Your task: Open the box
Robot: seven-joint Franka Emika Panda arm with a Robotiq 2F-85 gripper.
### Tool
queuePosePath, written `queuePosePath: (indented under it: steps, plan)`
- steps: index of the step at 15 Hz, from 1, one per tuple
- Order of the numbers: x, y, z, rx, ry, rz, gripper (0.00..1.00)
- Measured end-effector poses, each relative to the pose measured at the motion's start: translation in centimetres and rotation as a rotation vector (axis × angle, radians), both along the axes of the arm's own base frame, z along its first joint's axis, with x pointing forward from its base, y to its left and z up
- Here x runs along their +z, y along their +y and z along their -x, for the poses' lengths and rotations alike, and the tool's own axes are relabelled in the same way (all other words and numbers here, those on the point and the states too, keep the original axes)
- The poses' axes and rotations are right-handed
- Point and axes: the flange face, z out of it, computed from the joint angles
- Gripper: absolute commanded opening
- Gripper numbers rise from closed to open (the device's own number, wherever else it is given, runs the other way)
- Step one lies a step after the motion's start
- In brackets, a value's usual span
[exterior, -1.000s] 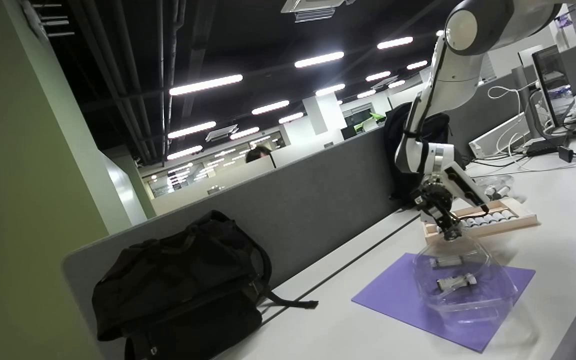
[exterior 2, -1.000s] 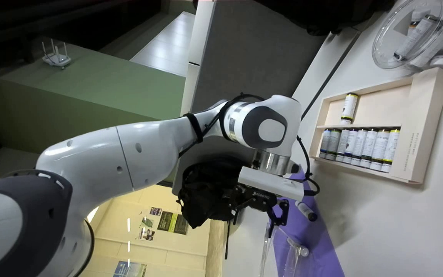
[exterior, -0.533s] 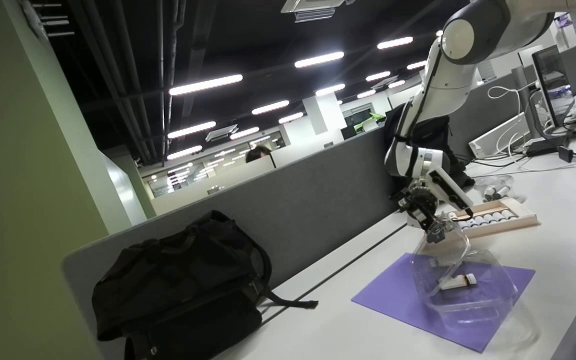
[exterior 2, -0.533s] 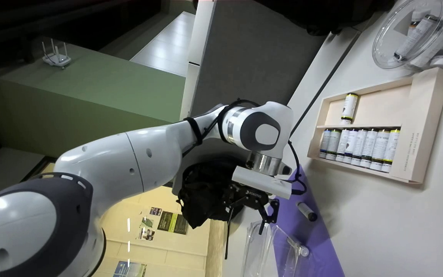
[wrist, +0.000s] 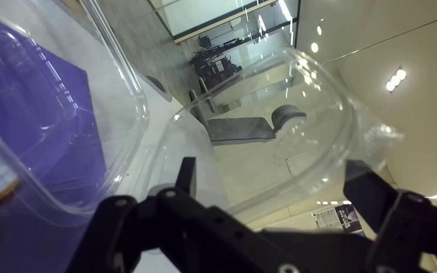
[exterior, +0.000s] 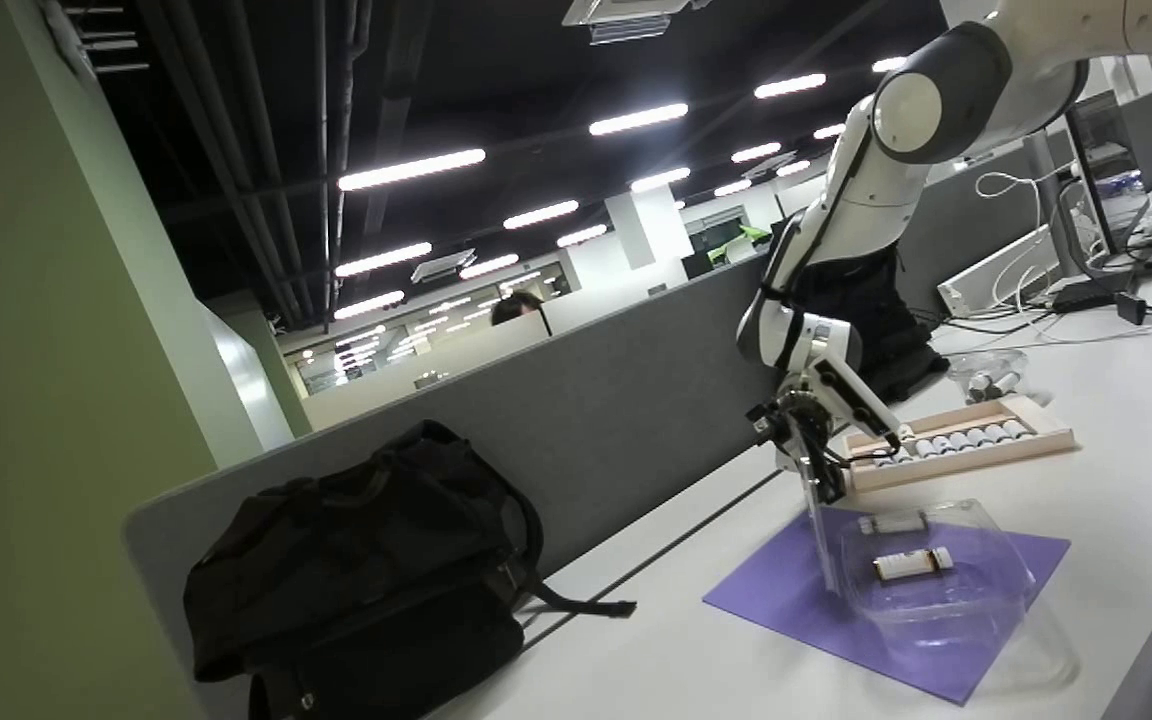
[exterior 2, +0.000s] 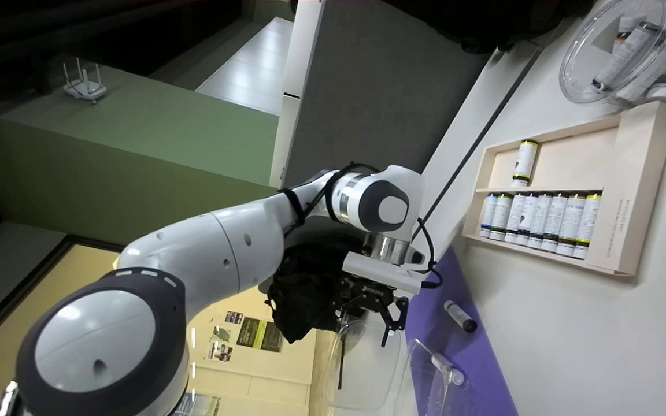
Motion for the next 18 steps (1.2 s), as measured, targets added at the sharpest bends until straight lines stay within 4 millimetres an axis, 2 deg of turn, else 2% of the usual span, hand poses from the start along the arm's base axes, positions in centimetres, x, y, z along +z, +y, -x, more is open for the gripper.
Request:
queuePosePath:
  steps: [5, 8, 12, 18]
  plan:
    - [1.8, 3.2, -2.9, 0.040, -0.061, -0.001, 1.00]
    - [3.3, 4.4, -4.5, 0.058, -0.103, -0.006, 1.00]
    - [4.6, 4.4, -5.9, 0.072, -0.134, -0.020, 1.00]
    - [4.7, 3.7, -6.9, 0.078, -0.147, -0.010, 1.00]
